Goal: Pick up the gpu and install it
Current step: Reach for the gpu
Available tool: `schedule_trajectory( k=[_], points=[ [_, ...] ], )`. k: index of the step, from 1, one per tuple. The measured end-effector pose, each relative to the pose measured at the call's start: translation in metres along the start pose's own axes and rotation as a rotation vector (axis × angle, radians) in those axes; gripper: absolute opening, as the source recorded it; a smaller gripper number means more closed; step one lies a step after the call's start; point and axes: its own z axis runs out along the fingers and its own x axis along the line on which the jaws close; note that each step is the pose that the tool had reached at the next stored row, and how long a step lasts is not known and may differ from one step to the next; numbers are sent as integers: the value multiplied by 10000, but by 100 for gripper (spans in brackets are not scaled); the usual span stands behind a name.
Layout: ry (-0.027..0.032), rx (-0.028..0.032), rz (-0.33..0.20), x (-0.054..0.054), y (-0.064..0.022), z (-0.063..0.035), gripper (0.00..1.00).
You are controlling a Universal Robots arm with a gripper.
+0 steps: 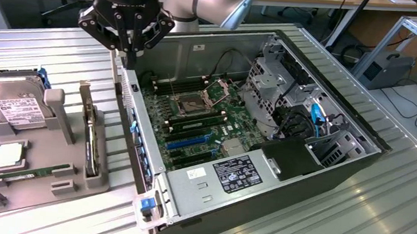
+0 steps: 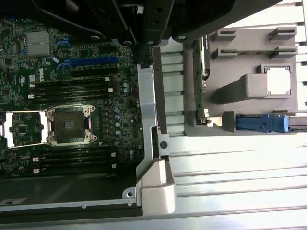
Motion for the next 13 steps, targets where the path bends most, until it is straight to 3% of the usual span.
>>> schedule_trajectory(
  k=[13],
  points=[
    [0, 0, -1, 83, -6, -3, 11]
  ],
)
